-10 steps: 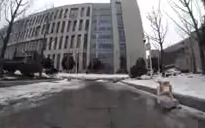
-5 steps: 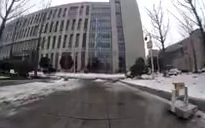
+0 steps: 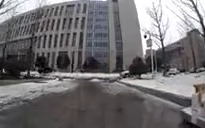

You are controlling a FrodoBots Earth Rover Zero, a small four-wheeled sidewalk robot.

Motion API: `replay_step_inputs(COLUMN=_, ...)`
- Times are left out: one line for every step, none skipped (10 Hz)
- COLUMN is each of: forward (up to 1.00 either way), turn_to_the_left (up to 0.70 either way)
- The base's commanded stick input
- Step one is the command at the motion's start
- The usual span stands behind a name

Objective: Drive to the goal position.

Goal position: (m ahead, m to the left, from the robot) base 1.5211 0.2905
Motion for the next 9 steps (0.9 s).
replay_step_inputs(forward=1.0, turn_to_the_left=-0.27)
replay_step_inputs(forward=1.0, turn_to_the_left=-0.02)
replay_step_inputs(forward=1.0, turn_to_the_left=0.0)
replay_step_inputs(forward=1.0, turn_to_the_left=0.0)
replay_step_inputs(forward=1.0, turn_to_the_left=0.0)
replay_step_inputs(forward=1.0, turn_to_the_left=0.0)
replay_step_inputs(forward=1.0, turn_to_the_left=0.0)
replay_step_inputs(forward=1.0, turn_to_the_left=0.0)
replay_step_inputs(forward=1.0, turn_to_the_left=0.0)
